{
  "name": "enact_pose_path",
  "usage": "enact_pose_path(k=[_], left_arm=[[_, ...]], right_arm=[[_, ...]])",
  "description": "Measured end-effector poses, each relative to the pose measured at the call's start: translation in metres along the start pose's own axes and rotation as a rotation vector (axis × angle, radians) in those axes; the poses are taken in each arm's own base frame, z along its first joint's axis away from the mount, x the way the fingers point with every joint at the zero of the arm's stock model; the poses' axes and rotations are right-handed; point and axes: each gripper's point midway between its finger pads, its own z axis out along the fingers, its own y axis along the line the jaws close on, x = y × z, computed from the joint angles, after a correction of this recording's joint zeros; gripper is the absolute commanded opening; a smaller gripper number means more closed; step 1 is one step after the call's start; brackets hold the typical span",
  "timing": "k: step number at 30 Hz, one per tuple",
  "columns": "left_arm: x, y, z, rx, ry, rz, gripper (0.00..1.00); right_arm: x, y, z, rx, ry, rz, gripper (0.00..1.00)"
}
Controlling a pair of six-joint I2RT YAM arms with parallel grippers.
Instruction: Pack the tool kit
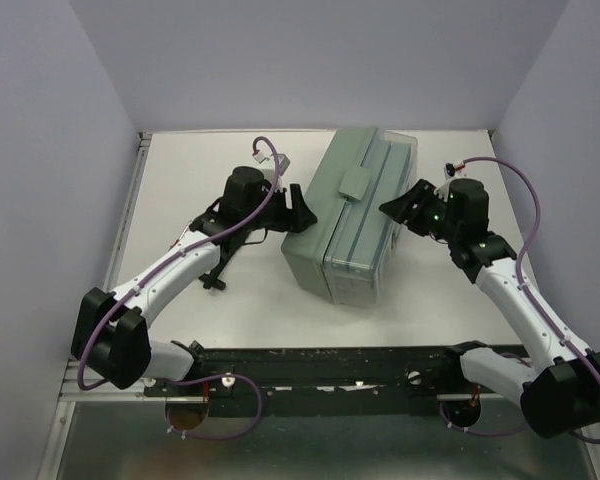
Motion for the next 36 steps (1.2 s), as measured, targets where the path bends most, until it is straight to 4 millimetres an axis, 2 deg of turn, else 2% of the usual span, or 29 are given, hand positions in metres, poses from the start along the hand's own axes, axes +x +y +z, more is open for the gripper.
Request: enact_pose_path(k=[3,6,13,30,36], left_arm=[[0.007,0.008,0.002,-0.016,0.002,-0.007,0.63],[0.004,0.013,0.003,-0.016,-0.025,-0.008,0.57],[0.0,0.019,0.008,-0.001,-0.088,-0.014,0.5],[-0.002,0.022,0.011,0.039,-0.18,-0.041,0.4],[0.001,0.025,0.01,0.018,-0.191,-0.056,0.38]], right_arm=[[0.0,0.002,0.002,-0.018,-0.002,0.017,0.38],[0.0,0.003,0.004,-0.03,0.005,0.038,0.3],[-0.001,0.005,0.003,-0.039,0.005,0.059,0.01],[-0.002,0.009,-0.001,-0.042,0.003,0.107,0.01],[0.001,0.008,-0.012,-0.015,0.0,0.101,0.01]])
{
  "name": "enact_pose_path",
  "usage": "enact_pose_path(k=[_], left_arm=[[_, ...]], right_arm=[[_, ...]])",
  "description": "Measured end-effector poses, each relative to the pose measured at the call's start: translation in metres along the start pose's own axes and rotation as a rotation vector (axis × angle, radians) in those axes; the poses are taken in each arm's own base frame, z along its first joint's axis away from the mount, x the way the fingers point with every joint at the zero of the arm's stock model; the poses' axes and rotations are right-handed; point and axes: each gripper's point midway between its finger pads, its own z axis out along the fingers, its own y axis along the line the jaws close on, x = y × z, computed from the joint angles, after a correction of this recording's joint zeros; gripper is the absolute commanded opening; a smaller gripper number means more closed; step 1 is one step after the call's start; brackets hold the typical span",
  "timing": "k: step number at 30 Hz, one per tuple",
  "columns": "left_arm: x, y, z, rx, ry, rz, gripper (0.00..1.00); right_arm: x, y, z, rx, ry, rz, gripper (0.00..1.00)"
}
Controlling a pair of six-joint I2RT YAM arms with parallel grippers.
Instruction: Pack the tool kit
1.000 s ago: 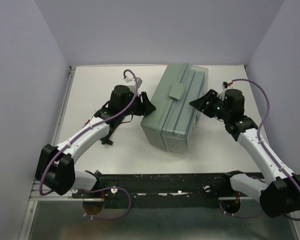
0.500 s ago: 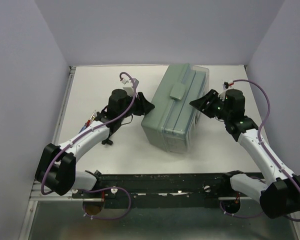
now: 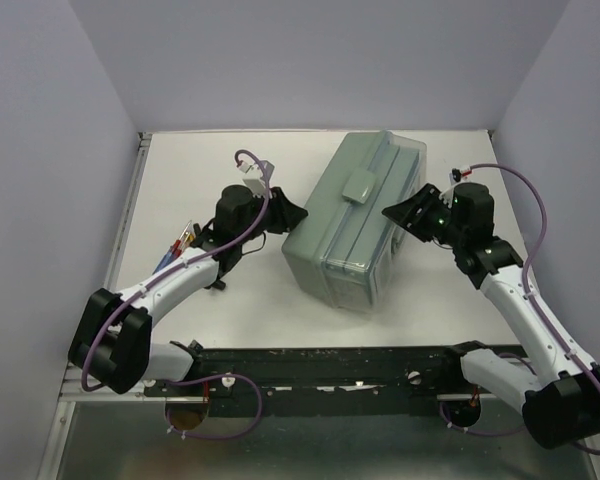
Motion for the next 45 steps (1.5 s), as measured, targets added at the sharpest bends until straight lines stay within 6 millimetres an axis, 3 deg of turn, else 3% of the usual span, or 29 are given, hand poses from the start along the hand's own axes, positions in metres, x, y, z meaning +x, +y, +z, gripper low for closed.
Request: enact_pose_path(k=[12,17,18,20,21,22,24,26,32,36,40,45], left_arm=[[-0.001,0.008,0.019,0.003,-0.044,-0.024,0.34],[-0.002,0.027,0.028,-0.034,-0.052,-0.036,0.33],[0.011,0.037,0.028,-0.064,-0.011,-0.049,0.33],[0.071,0.07,0.023,-0.164,0.168,-0.102,0.33],[0.071,0.07,0.023,-0.164,0.168,-0.102,0.33],[0.112,0.091,0.014,-0.23,0.281,-0.139,0.33],[0.136,0.1,0.004,-0.267,0.355,-0.163,0.32],[0.141,0.102,-0.001,-0.277,0.377,-0.172,0.33],[0.119,0.093,-0.006,-0.261,0.337,-0.148,0.41],[0.079,0.076,-0.006,-0.228,0.267,-0.096,0.51],[0.021,0.059,-0.02,-0.218,0.138,-0.033,0.63],[-0.014,0.061,-0.045,-0.279,0.046,0.001,0.82]], right_arm=[[0.003,-0.002,-0.008,0.022,-0.001,-0.005,0.01],[0.001,0.0,-0.012,0.03,0.006,-0.014,0.0],[-0.001,0.002,-0.012,0.028,0.003,-0.02,0.01],[-0.004,0.007,-0.011,0.019,0.003,-0.038,0.01],[-0.007,0.011,-0.01,0.014,0.001,-0.048,0.0],[-0.009,0.013,-0.008,0.01,0.003,-0.054,0.01],[-0.013,0.018,-0.004,0.001,0.007,-0.069,0.01],[-0.015,0.021,-0.001,-0.007,0.01,-0.081,0.01],[-0.018,0.026,0.004,-0.017,0.012,-0.109,0.01],[-0.017,0.037,0.01,-0.027,0.027,-0.142,0.01],[-0.017,0.048,0.017,-0.043,0.041,-0.169,0.01],[-0.011,0.06,0.024,-0.063,0.053,-0.204,0.01]])
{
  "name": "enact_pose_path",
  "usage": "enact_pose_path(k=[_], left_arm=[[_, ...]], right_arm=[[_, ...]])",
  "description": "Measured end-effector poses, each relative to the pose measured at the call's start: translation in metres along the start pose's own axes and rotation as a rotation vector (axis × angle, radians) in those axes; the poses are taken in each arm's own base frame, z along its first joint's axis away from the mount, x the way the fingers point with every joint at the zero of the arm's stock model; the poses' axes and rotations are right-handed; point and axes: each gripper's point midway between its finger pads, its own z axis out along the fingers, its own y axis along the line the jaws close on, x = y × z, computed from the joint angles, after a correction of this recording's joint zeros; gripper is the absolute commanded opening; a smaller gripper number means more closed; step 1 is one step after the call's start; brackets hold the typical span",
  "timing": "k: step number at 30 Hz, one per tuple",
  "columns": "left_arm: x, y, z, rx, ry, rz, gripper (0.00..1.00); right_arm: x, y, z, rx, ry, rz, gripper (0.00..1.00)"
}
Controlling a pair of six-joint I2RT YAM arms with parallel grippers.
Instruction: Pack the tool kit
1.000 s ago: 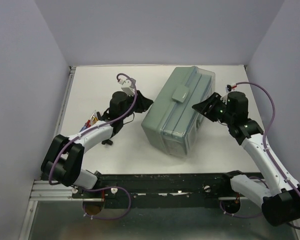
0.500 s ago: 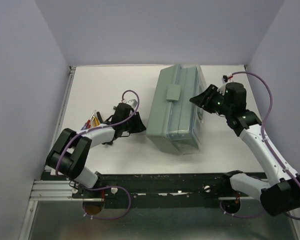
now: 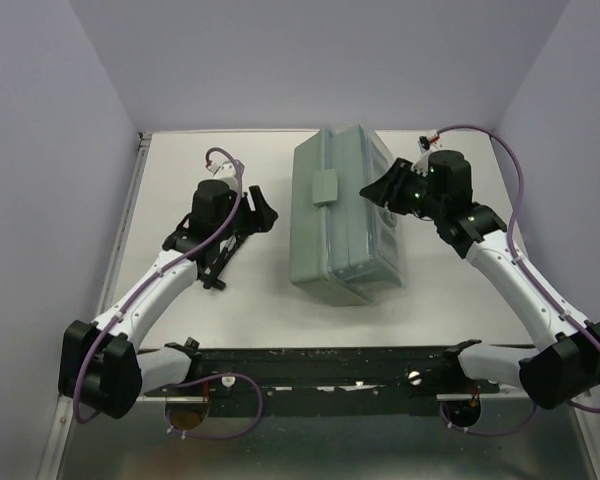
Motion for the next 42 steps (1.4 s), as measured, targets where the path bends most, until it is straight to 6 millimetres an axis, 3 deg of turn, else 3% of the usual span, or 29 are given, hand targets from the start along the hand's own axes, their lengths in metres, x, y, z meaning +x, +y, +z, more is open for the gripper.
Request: enact_pose_path(k=[3,9,13,19,28,33,37,42], left_arm=[[-0.009,0.005,-0.016,-0.035,-0.032,0.009,0.89],[-0.03,-0.014,-0.047,0.025,-0.119,0.022,0.91],[-0.031,-0.023,-0.058,0.071,-0.139,0.002,0.97],[-0.006,-0.02,-0.056,0.125,-0.095,-0.077,0.99],[0.03,0.012,-0.048,0.047,-0.047,-0.194,0.99],[0.045,0.029,-0.058,-0.031,-0.054,-0.215,0.97],[0.042,0.032,-0.065,-0.053,-0.083,-0.216,0.97],[0.035,0.037,-0.072,-0.072,-0.116,-0.216,0.99]], right_arm=[[0.003,0.012,0.006,-0.019,0.006,-0.027,0.01],[0.013,0.041,0.017,-0.066,0.021,-0.079,0.01],[0.023,0.064,0.022,-0.1,0.035,-0.115,0.01],[0.039,0.104,0.025,-0.178,0.056,-0.165,0.01],[0.088,0.117,0.044,-0.193,0.165,-0.19,0.01],[0.096,0.122,0.043,-0.205,0.182,-0.205,0.01],[0.09,0.124,0.04,-0.194,0.174,-0.266,0.15],[0.077,0.123,0.037,-0.127,0.145,-0.415,0.53]])
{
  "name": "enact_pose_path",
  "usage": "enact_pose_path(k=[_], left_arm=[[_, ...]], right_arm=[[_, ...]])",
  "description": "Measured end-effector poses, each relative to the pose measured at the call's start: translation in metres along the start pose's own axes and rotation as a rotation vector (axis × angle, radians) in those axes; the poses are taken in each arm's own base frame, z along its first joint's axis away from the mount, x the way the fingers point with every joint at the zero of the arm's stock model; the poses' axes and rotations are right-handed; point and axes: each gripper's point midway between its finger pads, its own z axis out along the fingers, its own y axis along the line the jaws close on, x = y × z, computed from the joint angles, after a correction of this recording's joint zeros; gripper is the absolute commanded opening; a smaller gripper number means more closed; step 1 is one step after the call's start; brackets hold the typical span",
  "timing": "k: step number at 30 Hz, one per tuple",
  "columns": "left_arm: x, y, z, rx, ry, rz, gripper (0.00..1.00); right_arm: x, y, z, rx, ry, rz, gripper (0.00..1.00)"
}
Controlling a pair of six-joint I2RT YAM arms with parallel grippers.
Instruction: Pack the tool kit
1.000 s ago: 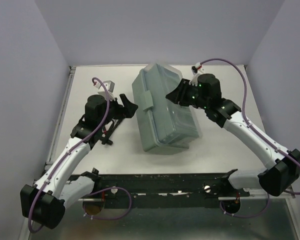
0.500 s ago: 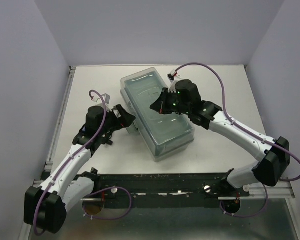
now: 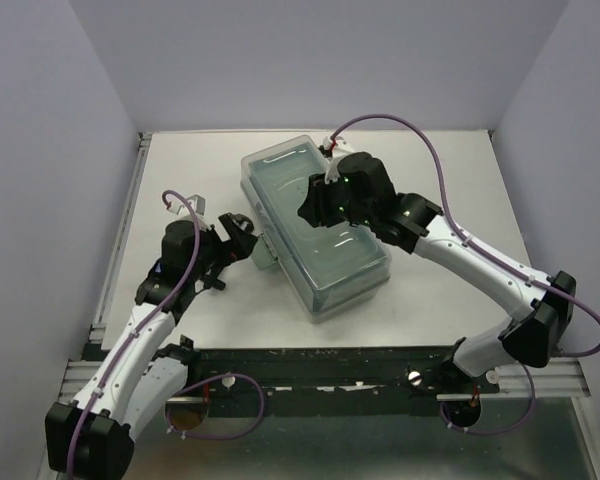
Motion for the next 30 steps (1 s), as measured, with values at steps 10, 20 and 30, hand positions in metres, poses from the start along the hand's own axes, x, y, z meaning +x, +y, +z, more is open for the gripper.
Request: enact_pose_path(k=[10,20,30], left_arm=[[-0.065,-0.007,-0.016,-0.026,-0.008,0.045,0.99],[-0.113,-0.001,-0.035,-0.068,-0.049,0.185,0.99],[-0.092,0.048,-0.031,-0.227,-0.047,0.254,0.99]], right_arm=[[0.03,0.006,0.017,0.086,0.162,-0.279,0.74],[0.047,0.021,0.052,0.158,0.248,-0.443,0.63],[0.028,0.023,0.062,0.282,0.179,-0.482,0.01]])
